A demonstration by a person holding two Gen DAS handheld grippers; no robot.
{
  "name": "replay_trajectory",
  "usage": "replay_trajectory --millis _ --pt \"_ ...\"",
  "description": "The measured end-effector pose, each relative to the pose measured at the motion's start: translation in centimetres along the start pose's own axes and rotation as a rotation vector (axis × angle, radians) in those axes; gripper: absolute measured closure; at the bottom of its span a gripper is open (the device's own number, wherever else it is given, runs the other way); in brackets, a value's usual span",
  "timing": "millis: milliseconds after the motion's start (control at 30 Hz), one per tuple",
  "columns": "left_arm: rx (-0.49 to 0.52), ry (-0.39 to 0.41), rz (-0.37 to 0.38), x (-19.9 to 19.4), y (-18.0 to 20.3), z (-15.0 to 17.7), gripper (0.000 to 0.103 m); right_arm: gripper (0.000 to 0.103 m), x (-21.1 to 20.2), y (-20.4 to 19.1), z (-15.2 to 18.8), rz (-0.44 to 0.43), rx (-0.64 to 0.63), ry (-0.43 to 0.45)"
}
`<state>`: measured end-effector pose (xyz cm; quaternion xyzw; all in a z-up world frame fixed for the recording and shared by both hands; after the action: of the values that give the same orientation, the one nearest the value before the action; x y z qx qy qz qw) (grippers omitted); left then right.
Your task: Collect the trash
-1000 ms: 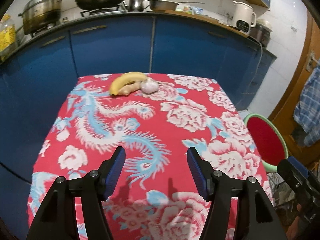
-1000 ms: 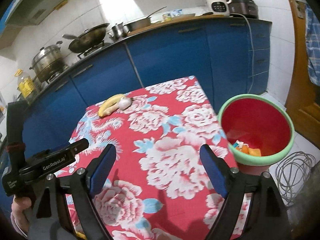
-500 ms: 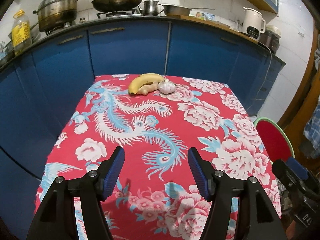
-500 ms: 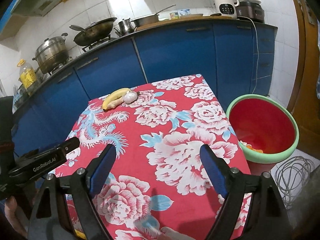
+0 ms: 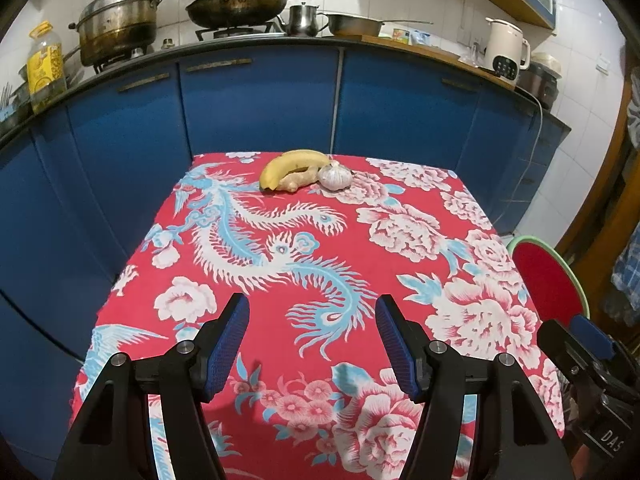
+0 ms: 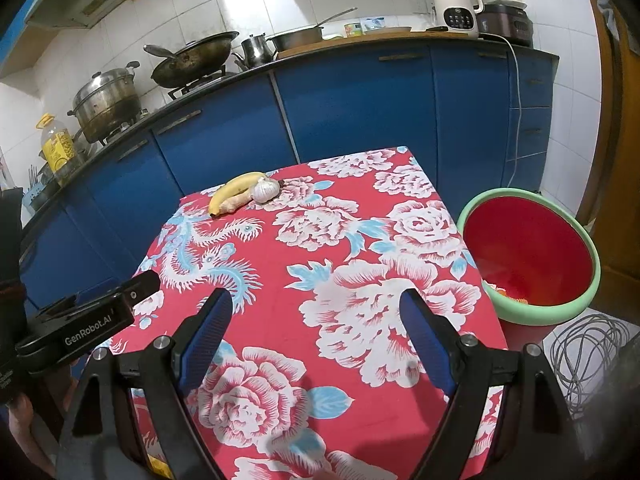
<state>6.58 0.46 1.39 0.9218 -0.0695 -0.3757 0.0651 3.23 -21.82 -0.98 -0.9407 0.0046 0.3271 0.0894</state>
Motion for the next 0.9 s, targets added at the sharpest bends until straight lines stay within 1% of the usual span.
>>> replay_trajectory --millis 900 --pt "0.000 0.002 0.001 -0.04 0.01 -0.03 0.036 0.018 -0.14 -0.01 0.01 -0.001 0.000 0.002"
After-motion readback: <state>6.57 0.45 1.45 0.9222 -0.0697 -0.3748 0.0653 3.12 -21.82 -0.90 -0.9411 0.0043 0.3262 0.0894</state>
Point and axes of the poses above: each gripper's, at about its wrist camera, not at the fingertips, and x roughly the way its jaws point, y to its right, z to its underside, the point moved 1 cm from there along x, roughly the way its jaws point, and after that the axes turned 8 degrees about z, right-handed, at the moved point
